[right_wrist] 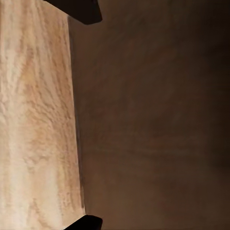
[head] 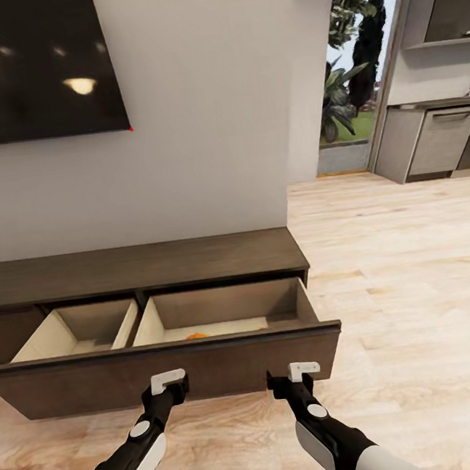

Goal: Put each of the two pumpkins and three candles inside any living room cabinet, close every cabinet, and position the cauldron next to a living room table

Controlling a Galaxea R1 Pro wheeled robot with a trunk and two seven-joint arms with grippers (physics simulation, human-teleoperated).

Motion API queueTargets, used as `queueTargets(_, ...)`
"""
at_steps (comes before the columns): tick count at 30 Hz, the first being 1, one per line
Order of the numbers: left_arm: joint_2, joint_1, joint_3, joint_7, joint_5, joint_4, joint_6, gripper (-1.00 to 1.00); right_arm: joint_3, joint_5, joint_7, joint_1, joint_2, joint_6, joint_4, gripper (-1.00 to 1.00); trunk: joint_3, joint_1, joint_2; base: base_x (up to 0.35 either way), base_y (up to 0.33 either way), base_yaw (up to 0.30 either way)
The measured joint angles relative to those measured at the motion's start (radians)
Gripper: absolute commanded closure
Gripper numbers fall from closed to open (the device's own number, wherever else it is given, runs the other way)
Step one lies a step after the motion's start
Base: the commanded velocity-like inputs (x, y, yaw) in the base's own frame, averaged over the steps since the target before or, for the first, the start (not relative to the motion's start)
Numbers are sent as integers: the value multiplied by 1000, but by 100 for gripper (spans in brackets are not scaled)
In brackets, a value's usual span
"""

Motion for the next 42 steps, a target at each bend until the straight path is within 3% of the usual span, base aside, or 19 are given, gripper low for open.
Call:
queueTargets(25, 0, 0, -1, 0, 1, 0, -1, -100, 0, 0, 1, 0, 0, 0, -1, -100, 0, 0, 0, 132, 0, 0)
queueTargets(42, 0, 0, 0, 1, -1, 1, 0, -100, 0, 0, 0, 0, 0, 0, -1, -100, 0, 0, 0, 236, 0, 0)
